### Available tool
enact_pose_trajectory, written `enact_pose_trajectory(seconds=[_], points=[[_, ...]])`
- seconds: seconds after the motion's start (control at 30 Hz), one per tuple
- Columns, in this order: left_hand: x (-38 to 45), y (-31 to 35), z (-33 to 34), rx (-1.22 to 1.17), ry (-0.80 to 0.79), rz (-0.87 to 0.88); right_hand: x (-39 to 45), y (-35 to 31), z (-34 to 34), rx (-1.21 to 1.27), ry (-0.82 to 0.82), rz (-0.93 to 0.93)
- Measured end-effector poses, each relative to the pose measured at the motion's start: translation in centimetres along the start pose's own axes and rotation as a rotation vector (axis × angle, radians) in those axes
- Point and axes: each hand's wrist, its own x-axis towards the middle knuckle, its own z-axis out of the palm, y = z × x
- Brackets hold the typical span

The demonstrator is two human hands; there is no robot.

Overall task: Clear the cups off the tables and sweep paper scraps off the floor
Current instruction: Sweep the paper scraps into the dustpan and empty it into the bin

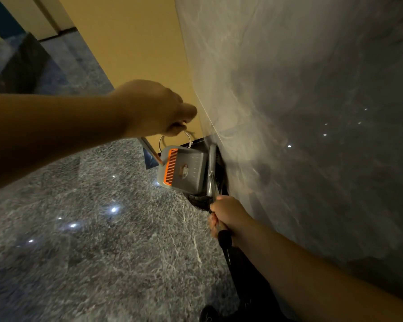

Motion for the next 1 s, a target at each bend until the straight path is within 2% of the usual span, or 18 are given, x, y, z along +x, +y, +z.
enact_pose_trajectory(seconds=[0.03,0.17,0.3,0.6,0.8,1.0], points=[[-0.2,0.4,0.1,0.005,-0.007,0.021,0.2,0.1,0.0,-0.001,-0.002,0.004],[-0.6,0.2,0.0,-0.073,0.036,-0.080,0.2,0.2,-0.1,-0.035,0.010,0.004],[-1.6,1.2,0.1,-0.084,0.022,-0.067,0.2,0.2,-0.1,-0.089,0.008,-0.008],[-6.5,1.7,-0.8,-0.209,0.051,-0.323,-0.4,1.2,0.6,-0.103,-0.026,-0.031],[-11.4,2.7,-1.3,-0.230,0.061,-0.467,-2.4,2.5,2.0,-0.203,-0.062,-0.067],[-17.1,4.6,-2.0,-0.240,0.001,-0.612,-4.7,4.2,3.3,-0.343,-0.156,-0.101]])
